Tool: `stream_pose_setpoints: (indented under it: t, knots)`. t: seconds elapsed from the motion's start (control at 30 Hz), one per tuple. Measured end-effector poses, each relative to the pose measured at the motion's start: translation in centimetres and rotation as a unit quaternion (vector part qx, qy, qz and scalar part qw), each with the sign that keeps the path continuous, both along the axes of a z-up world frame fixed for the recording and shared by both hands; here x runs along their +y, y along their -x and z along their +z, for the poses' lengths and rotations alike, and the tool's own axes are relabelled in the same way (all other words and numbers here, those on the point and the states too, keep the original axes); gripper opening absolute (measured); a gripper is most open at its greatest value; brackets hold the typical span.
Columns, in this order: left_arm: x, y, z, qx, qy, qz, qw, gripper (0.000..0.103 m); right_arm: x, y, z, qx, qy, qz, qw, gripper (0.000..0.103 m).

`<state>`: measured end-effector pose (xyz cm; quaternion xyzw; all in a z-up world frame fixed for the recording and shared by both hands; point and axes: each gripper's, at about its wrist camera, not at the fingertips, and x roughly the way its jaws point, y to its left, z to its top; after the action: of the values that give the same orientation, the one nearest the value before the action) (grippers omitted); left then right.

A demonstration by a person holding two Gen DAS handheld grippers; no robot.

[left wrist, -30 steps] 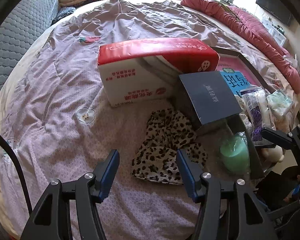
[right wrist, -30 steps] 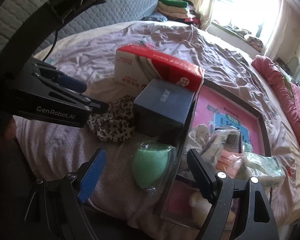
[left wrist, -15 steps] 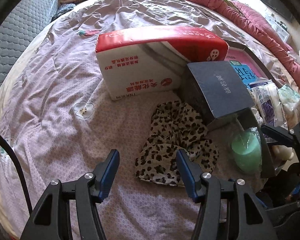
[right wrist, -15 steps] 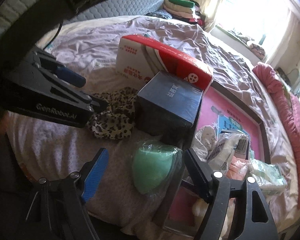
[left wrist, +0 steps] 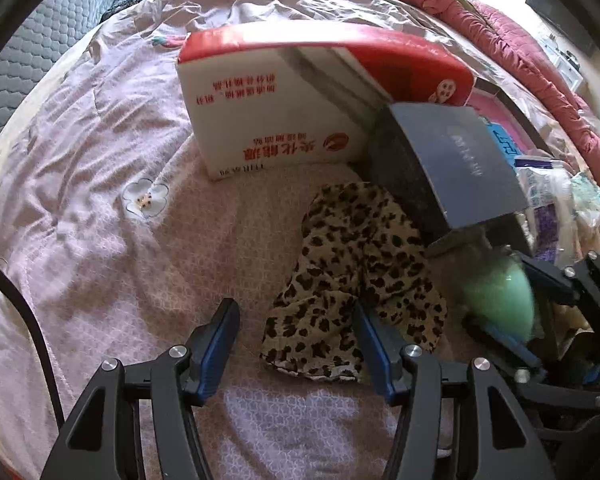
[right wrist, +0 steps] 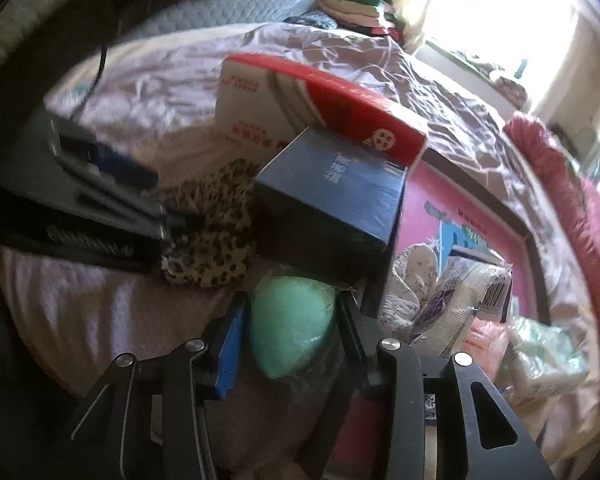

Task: Organize soft objects
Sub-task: 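Grasp the leopard scrunchie with left tool while right tool grasps the green sponge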

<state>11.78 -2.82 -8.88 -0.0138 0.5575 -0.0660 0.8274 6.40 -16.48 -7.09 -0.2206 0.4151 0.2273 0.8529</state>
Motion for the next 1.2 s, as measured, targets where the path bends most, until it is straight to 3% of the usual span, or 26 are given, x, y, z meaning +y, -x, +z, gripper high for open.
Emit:
stream_pose_setpoints:
  t: [0.07, 0.17, 0.23, 0.4, 0.5, 0.83, 1.2]
  knots:
    - [0.0, -0.1, -0.1, -0.002, 0.007, 0.000, 1.0000, 0.056, -0.6, 0.0, 0.4, 0.012, -0.029, -0.006, 0.999, 0.045]
    - [0.2, -0.2, -0.3, -0.004, 0.031, 0.001, 0.9995, 0.040, -1.0, 0.0, 1.2, 0.020, -0.060, -0.006, 0.998, 0.045]
    - [0.0, -0.2, -0.4, -0.008, 0.042, -0.004, 0.9991, 0.021, -1.4, 0.0, 1.7, 0.026, -0.085, -0.008, 0.996, 0.045]
    - [-0.1, 0.0, -0.1, -0.022, 0.045, -0.007, 0.9987, 0.012, -1.7, 0.4, 3.0, 0.026, -0.118, -0.011, 0.993, 0.045]
    - [1.0, 0.4, 0.8, -0.029, 0.071, 0.002, 0.9970, 0.011, -2.0, 0.6, 4.0, 0.020, -0.138, -0.011, 0.990, 0.045]
    - [2.2, 2.2, 6.2, -0.091, 0.094, 0.013, 0.9913, 0.010, -3.3, 1.6, 6.8, -0.010, -0.173, -0.016, 0.985, 0.045]
    - [-0.6, 3.8, 12.1, -0.152, 0.121, -0.004, 0.9809, 0.010, -7.9, 2.3, 11.0, -0.063, -0.206, -0.052, 0.975, 0.045]
